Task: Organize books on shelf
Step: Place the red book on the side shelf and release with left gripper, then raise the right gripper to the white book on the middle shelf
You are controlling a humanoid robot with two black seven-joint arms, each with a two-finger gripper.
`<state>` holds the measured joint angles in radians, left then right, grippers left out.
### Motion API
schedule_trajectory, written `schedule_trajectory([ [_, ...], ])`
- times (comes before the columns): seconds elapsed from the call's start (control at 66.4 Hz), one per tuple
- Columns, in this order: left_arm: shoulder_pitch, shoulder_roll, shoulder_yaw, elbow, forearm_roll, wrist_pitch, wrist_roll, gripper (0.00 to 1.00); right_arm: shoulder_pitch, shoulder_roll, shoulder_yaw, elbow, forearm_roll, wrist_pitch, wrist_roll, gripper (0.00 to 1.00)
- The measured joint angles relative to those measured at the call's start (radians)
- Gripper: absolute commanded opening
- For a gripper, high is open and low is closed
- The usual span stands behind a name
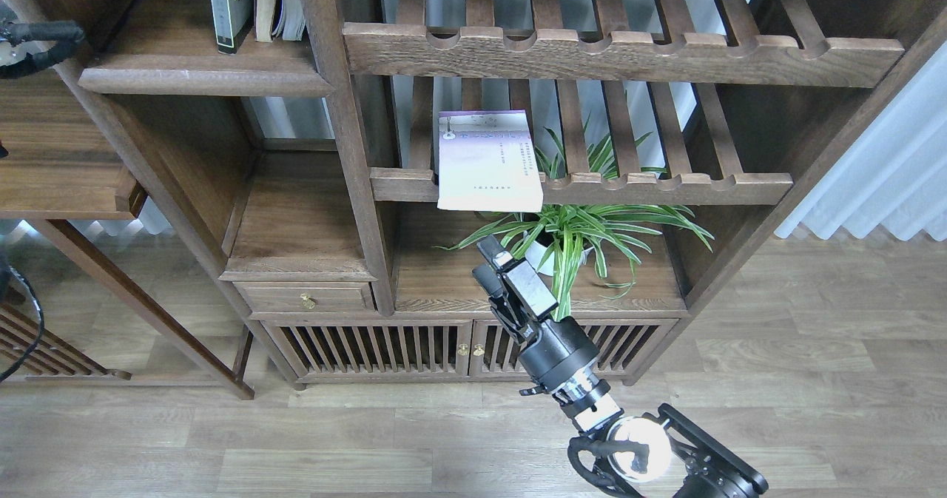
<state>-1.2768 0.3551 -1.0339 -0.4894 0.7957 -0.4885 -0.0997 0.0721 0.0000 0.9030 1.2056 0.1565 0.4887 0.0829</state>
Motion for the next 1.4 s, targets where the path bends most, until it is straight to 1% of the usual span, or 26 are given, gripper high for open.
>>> schedule_trajectory([
  [0.045, 0.001, -0.002, 0.000, -0.002, 0.000, 0.000, 0.000, 0.14, 0.000, 0.000, 0.000, 0.000, 0.000, 0.000, 0.000, 0.99],
  [0.06, 0.001, -0.002, 0.000, -0.003, 0.000, 0.000, 0.000, 0.18, 0.000, 0.000, 0.000, 0.000, 0.000, 0.000, 0.000, 0.99],
  [0.105, 0.002, -0.003, 0.000, -0.005, -0.001, 0.000, 0.000, 0.22, 0.000, 0.000, 0.000, 0.000, 0.000, 0.000, 0.000, 0.99],
  [0.12, 0.004, -0.004, 0.000, -0.008, -0.002, 0.000, 0.000, 0.30, 0.000, 0.000, 0.001, 0.000, 0.000, 0.000, 0.000, 0.99],
  [0.166, 0.006, -0.004, 0.000, -0.008, -0.002, 0.000, 0.001, 0.35, 0.000, 0.000, 0.002, 0.001, 0.000, 0.000, 0.000, 0.99],
  [0.256, 0.019, -0.004, 0.000, -0.018, -0.005, 0.000, 0.002, 0.39, 0.000, 0.000, 0.003, 0.001, 0.000, 0.000, 0.000, 0.99],
  [0.361, 0.043, 0.002, -0.007, -0.038, -0.013, 0.000, 0.001, 0.47, 0.000, 0.000, 0.003, 0.001, 0.000, 0.000, 0.000, 0.99],
  [0.527, 0.091, 0.018, -0.029, -0.066, -0.057, -0.001, -0.005, 0.48, 0.000, 0.000, 0.005, 0.001, -0.001, 0.000, 0.000, 0.99],
  [0.602, 0.103, 0.026, -0.034, -0.080, -0.085, -0.001, -0.005, 0.52, 0.000, 0.000, 0.005, 0.001, -0.002, 0.000, 0.000, 0.99],
  [0.632, 0.105, 0.029, -0.035, -0.087, -0.091, -0.001, -0.005, 0.55, 0.000, 0.000, 0.005, 0.001, -0.002, 0.000, 0.000, 0.99],
  [0.693, 0.108, 0.040, -0.037, -0.106, -0.105, -0.001, -0.005, 0.57, 0.000, 0.000, 0.005, 0.001, -0.002, 0.000, 0.000, 0.99],
  [0.708, 0.108, 0.043, -0.037, -0.110, -0.107, -0.001, -0.004, 0.58, 0.000, 0.000, 0.005, 0.001, -0.003, 0.000, 0.000, 0.99],
  [0.723, 0.109, 0.048, -0.038, -0.117, -0.110, -0.001, -0.003, 0.62, 0.000, 0.000, 0.005, 0.001, -0.003, 0.000, 0.000, 0.99],
  [0.768, 0.113, 0.069, -0.041, -0.139, -0.118, -0.001, 0.000, 0.66, 0.000, 0.000, 0.004, 0.002, -0.003, 0.000, 0.000, 0.99],
  [0.783, 0.115, 0.075, -0.042, -0.144, -0.120, -0.001, 0.000, 0.70, -0.001, 0.000, 0.004, 0.003, -0.004, 0.000, 0.000, 0.99],
  [0.813, 0.121, 0.096, -0.045, -0.162, -0.126, -0.001, 0.002, 0.72, -0.002, 0.000, 0.003, 0.004, -0.004, 0.000, -0.001, 0.99],
  [0.828, 0.142, 0.140, -0.051, -0.203, -0.140, -0.001, 0.004, 0.78, -0.007, 0.000, 0.002, 0.011, -0.004, 0.000, -0.001, 0.99],
  [0.843, 0.146, 0.148, -0.051, -0.210, -0.142, -0.001, 0.004, 0.79, -0.008, 0.000, 0.002, 0.012, -0.004, 0.000, -0.001, 0.99],
  [0.888, 0.160, 0.170, -0.053, -0.233, -0.153, 0.000, 0.005, 0.81, -0.011, 0.000, 0.001, 0.015, -0.004, 0.000, -0.001, 0.99],
  [1.054, 0.302, 0.273, -0.062, -0.416, -0.298, 0.000, 0.021, 0.82, -0.024, 0.000, -0.022, 0.018, -0.006, 0.000, -0.002, 0.99],
  [1.189, 0.385, 0.309, -0.077, -0.523, -0.352, 0.000, 0.043, 0.84, -0.026, 0.000, -0.028, 0.016, -0.006, 0.000, -0.001, 0.99],
  [1.25, 0.422, 0.318, -0.087, -0.563, -0.358, 0.000, 0.046, 0.86, -0.028, 0.000, -0.028, 0.013, -0.005, 0.000, 0.000, 0.99],
  [1.4, 0.539, 0.327, -0.118, -0.655, -0.375, 0.000, 0.047, 0.86, -0.029, 0.000, -0.030, 0.006, -0.003, 0.000, 0.000, 0.99],
])
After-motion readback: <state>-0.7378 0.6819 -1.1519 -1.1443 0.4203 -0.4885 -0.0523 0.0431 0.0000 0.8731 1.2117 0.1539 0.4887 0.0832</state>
